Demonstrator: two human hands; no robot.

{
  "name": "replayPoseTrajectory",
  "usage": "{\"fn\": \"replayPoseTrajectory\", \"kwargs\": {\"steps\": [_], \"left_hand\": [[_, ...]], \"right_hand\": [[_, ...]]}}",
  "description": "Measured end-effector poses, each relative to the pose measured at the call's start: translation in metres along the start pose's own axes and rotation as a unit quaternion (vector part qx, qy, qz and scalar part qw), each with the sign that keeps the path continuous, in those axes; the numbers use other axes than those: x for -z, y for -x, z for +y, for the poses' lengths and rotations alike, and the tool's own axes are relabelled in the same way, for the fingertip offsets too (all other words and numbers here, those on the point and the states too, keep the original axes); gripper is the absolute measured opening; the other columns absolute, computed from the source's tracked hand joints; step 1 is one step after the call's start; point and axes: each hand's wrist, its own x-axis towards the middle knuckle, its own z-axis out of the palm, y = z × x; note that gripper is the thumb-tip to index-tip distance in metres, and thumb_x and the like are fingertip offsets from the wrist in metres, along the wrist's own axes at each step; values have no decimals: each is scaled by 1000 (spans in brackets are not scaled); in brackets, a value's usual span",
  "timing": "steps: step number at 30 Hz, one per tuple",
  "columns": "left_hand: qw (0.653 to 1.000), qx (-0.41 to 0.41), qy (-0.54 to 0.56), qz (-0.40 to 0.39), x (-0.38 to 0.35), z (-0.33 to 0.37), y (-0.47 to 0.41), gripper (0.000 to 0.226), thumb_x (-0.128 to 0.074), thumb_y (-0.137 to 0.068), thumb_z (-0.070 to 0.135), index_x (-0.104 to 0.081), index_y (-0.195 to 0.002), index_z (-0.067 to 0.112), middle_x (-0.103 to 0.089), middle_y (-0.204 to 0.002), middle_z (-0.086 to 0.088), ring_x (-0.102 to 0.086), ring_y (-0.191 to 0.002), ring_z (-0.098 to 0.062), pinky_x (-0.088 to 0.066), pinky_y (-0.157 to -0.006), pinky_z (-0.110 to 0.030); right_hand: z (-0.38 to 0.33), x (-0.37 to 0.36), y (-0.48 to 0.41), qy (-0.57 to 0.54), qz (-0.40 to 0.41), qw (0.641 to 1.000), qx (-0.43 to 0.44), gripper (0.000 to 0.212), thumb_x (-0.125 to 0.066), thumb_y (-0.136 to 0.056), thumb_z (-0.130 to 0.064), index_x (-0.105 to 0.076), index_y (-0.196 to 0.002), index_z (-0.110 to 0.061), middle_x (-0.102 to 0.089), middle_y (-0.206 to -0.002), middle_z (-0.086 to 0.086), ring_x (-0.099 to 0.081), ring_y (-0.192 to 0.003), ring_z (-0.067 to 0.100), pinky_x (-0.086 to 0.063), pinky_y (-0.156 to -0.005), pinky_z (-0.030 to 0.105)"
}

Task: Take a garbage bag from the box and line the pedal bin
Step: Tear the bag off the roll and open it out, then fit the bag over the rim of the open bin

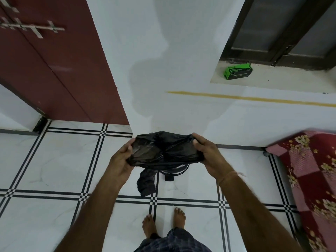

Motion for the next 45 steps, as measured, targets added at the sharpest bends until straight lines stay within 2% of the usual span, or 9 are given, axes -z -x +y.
{"fn": "replayPoseTrajectory", "kwargs": {"steps": [3, 7, 10, 12, 18, 22, 27, 40, 45], "left_hand": [[975, -171, -141, 0, -39, 19, -1, 47, -52, -100, 0, -58, -139, 24, -57, -148, -8, -60, -126, -17, -56, -94, -28], [813, -468, -345, -18, -83, 38, 4, 57, -49, -103, 5, -36, -155, 24, -40, -156, 12, -39, -145, -10, -35, -119, -33], [854, -249, -456, -25, -33, -5, -27, 58, -52, -100, 6, -42, -153, 26, -49, -154, -1, -47, -141, -24, -38, -117, -46], [878, -172, -446, 12, -4, -19, -35, 61, -52, -99, 2, -41, -152, 30, -48, -155, -2, -44, -143, -26, -36, -119, -43], [850, -284, -443, 6, -16, -7, -21, 64, -55, -100, 8, -32, -158, 23, -39, -160, 3, -38, -144, -13, -32, -117, -30], [875, -253, -412, 2, 0, -11, -21, 68, -59, -99, 8, -32, -158, 27, -41, -159, -1, -42, -143, -20, -39, -117, -40], [880, -240, -409, -36, 12, -25, -19, 73, -62, -97, 10, -29, -158, 33, -42, -159, 3, -42, -144, -18, -39, -117, -46], [862, -216, -457, -24, 26, -36, -42, 85, -66, -95, 13, -17, -161, 33, -36, -162, 5, -40, -144, -16, -38, -117, -41], [953, -70, -293, -27, 23, -51, -76, 56, -61, -98, 6, -48, -144, 34, -58, -137, -8, -61, -100, -20, -52, -58, -19]], "right_hand": [[-37, -30, 5, 158, 69, 970, 173, 56, -65, -97, -7, -48, -151, -11, -61, -141, -1, -58, -128, 14, -51, -101, 17], [-52, -56, 15, 363, 154, 788, 474, 62, -53, -102, -11, -29, -158, -22, -34, -160, -9, -41, -143, 9, -37, -110, 10], [22, -33, -8, 488, -21, 853, 185, 57, -58, -100, -16, -41, -154, -23, -58, -147, 11, -56, -133, 29, -45, -107, 28], [39, -20, -14, 384, -30, 919, 82, 61, -71, -94, -19, -48, -150, -22, -61, -143, 8, -56, -135, 29, -45, -112, 32], [8, -33, -5, 358, 30, 902, 241, 75, -76, -90, -24, -40, -155, -21, -49, -152, -7, -47, -140, 12, -38, -115, 22], [20, -24, 0, 298, 58, 936, 180, 68, -77, -87, -23, -50, -149, -28, -67, -135, -3, -62, -126, 19, -50, -110, 40], [42, -22, 15, 233, 82, 950, 189, 63, -77, -88, -18, -53, -144, -34, -70, -122, -9, -65, -119, 14, -51, -98, 23], [53, -16, -29, 59, 96, 984, 140, 48, -76, -91, -25, -62, -137, -25, -71, -127, -3, -66, -121, 15, -58, -99, 37], [65, 6, -69, -76, 89, 991, 59, 28, -63, -99, -11, -68, -126, -18, -77, -117, 4, -72, -105, 20, -61, -77, 32]]}}
